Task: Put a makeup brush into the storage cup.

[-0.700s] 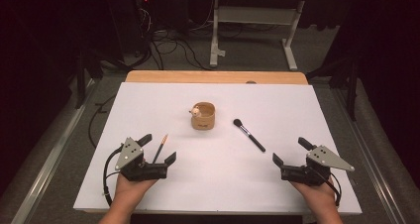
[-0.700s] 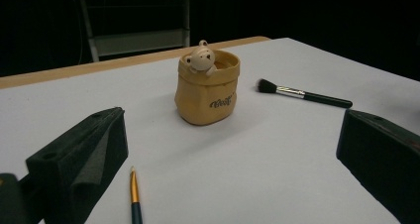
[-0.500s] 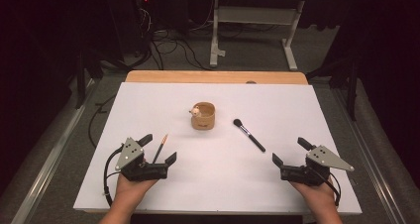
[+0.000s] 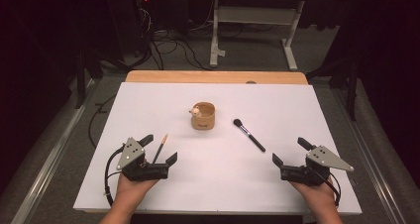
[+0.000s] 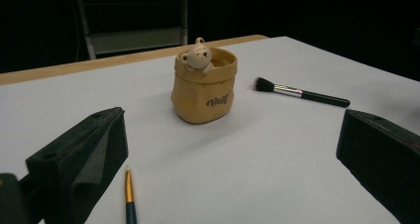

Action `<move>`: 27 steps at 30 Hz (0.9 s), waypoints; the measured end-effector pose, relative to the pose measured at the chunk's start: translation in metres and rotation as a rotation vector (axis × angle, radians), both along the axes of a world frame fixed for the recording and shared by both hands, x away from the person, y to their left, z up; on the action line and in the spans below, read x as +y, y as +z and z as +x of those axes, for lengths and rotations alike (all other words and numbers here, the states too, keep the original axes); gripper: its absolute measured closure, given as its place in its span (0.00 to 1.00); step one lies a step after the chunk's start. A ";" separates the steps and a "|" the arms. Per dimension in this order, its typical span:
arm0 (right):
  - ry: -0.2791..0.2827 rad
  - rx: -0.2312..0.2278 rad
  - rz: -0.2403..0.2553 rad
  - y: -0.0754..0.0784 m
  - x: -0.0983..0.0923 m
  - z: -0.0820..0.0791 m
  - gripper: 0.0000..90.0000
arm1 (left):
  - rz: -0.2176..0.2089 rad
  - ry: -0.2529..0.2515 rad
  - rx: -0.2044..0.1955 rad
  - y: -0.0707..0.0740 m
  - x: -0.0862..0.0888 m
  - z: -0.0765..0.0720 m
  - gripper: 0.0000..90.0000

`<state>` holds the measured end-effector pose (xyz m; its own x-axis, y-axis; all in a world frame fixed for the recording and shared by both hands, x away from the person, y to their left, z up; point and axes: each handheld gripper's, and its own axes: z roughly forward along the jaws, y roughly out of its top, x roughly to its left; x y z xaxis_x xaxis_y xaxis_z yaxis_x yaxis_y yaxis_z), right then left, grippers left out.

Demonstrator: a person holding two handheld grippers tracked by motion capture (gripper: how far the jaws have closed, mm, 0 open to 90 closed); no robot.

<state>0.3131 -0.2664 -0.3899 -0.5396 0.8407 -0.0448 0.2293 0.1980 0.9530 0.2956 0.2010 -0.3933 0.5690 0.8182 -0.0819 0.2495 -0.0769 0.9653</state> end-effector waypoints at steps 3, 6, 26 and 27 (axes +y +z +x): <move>0.003 -0.001 0.000 0.000 0.000 0.000 0.01 | 0.000 -0.001 0.003 -0.001 0.000 0.000 0.00; 0.006 0.000 -0.002 -0.001 0.001 0.000 0.01 | -0.006 -0.003 0.004 -0.001 0.000 0.000 0.00; 0.009 0.007 -0.020 -0.002 0.002 0.000 0.01 | -0.034 0.001 0.033 -0.005 0.007 0.005 0.01; 0.008 0.006 -0.021 -0.003 0.002 0.000 0.01 | -0.029 0.002 0.037 -0.006 0.008 0.005 0.01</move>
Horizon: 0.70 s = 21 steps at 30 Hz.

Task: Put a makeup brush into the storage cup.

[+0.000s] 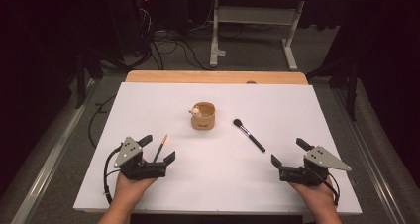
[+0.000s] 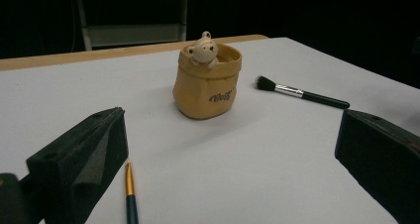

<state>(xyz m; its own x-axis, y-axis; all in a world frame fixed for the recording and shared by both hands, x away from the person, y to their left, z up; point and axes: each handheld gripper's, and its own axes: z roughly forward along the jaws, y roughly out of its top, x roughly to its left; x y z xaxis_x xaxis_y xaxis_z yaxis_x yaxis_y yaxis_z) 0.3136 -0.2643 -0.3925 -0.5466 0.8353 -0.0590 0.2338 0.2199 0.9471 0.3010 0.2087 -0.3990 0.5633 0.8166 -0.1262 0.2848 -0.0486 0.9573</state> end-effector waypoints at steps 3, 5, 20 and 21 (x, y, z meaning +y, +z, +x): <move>0.000 0.002 -0.001 0.000 0.000 0.000 0.01 | 0.005 0.014 0.008 -0.001 0.003 0.002 0.01; 0.000 0.000 -0.003 0.000 0.000 0.000 0.01 | 0.005 0.028 0.011 -0.001 0.006 0.003 0.01; -0.006 0.000 -0.005 0.000 -0.001 0.000 0.01 | 0.016 0.130 0.029 -0.002 0.032 0.008 0.01; -0.005 -0.001 -0.006 0.000 -0.001 0.000 0.01 | 0.019 0.136 0.029 -0.002 0.033 0.008 0.01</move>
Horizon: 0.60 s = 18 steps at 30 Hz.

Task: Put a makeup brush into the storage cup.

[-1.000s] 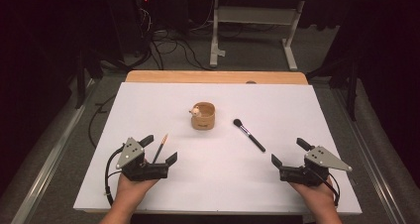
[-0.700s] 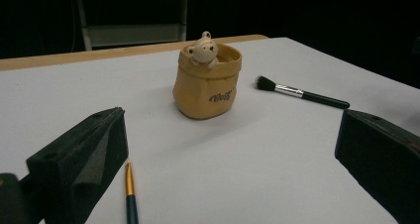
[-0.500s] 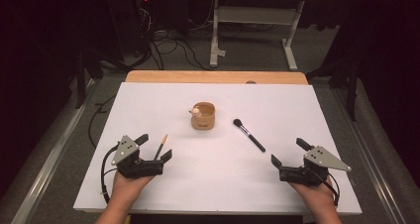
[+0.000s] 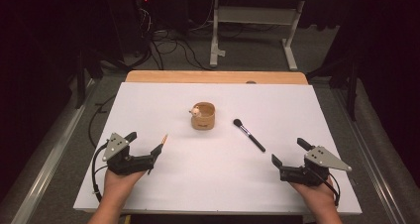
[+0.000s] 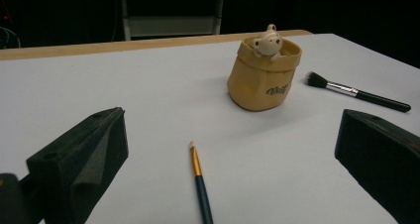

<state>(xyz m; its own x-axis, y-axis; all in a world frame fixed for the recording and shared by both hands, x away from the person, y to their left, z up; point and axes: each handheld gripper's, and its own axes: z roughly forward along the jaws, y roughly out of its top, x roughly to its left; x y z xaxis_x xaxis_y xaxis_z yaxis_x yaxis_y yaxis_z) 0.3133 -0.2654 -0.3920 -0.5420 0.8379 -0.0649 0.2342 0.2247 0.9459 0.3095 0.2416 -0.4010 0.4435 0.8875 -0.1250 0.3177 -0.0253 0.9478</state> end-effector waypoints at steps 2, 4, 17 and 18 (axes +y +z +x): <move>0.003 -0.003 0.000 0.000 0.000 0.000 0.01 | 0.009 0.009 0.003 0.000 0.003 0.001 0.01; 0.004 -0.004 0.002 0.000 0.000 0.000 0.01 | 0.010 0.018 0.009 0.000 0.005 0.001 0.01; -0.001 0.004 -0.002 0.000 0.000 0.000 0.01 | 0.053 0.061 0.050 -0.001 0.013 0.004 0.02; 0.000 0.004 -0.002 0.000 0.000 0.000 0.01 | 0.056 0.063 0.054 -0.001 0.013 0.004 0.02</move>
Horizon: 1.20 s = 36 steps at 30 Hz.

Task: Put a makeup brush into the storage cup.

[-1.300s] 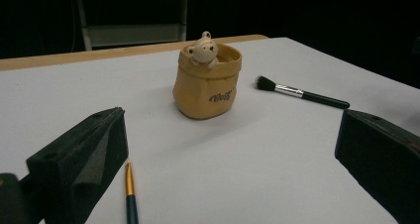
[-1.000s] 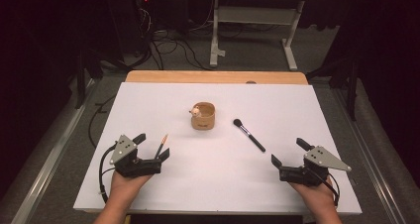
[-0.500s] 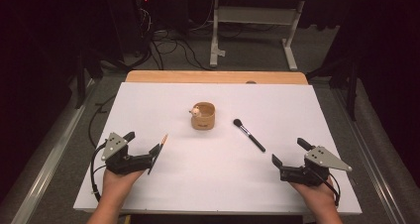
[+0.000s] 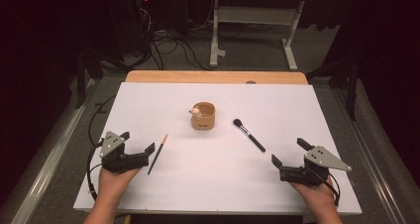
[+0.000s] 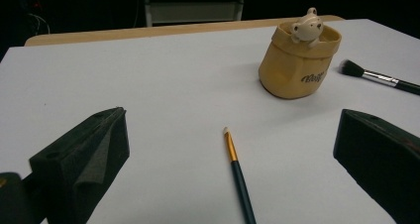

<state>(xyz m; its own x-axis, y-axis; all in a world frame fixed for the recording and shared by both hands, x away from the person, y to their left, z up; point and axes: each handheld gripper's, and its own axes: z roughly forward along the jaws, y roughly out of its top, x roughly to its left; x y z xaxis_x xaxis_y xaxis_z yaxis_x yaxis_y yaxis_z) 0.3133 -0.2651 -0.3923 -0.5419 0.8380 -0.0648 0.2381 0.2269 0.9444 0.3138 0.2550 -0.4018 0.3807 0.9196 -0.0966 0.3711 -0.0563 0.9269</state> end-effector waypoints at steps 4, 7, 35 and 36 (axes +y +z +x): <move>0.003 -0.004 -0.005 0.000 0.000 0.000 0.01 | 0.008 0.007 0.015 0.000 0.001 0.001 0.02; 0.003 -0.003 -0.005 0.000 0.000 0.000 0.01 | 0.011 0.012 0.032 0.000 0.002 0.002 0.02; 0.002 0.007 -0.009 -0.001 0.001 0.001 0.01 | 0.072 0.021 0.172 -0.003 0.005 0.009 0.05; 0.002 0.008 -0.009 -0.001 0.001 0.001 0.01 | 0.075 0.022 0.175 -0.003 0.005 0.009 0.05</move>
